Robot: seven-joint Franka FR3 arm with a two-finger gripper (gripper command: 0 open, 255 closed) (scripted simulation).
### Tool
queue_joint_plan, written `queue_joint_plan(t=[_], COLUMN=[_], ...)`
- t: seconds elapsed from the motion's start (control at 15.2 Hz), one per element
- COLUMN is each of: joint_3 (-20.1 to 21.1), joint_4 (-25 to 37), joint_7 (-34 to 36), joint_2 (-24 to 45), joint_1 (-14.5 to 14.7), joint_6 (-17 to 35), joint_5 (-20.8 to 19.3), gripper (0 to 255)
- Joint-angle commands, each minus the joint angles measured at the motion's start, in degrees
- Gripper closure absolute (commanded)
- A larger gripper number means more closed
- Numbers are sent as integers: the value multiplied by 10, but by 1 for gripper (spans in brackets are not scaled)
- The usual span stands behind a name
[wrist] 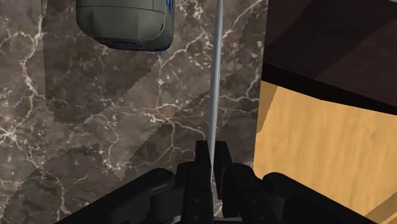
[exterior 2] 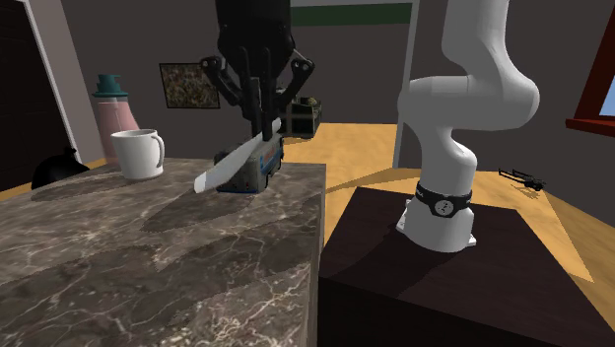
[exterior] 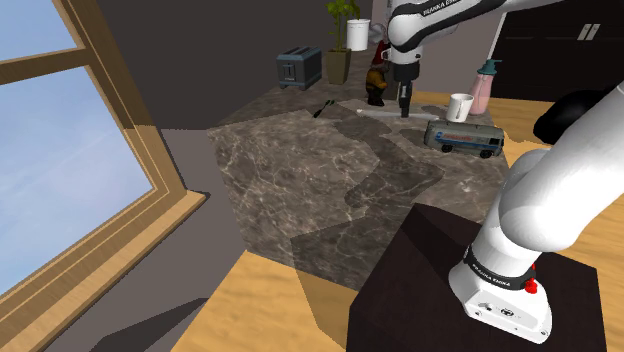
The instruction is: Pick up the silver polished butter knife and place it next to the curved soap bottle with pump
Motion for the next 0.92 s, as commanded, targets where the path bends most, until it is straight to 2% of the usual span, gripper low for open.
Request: queue_joint_plan(t=[0.0,0.86], joint_3=[2,15], joint_4=[13,106], joint_7=[-2,-12], joint_2=[-2,-10], joint_1=[1,5], joint_6=[-15,-115], joint_5=[1,8], gripper=[255,255])
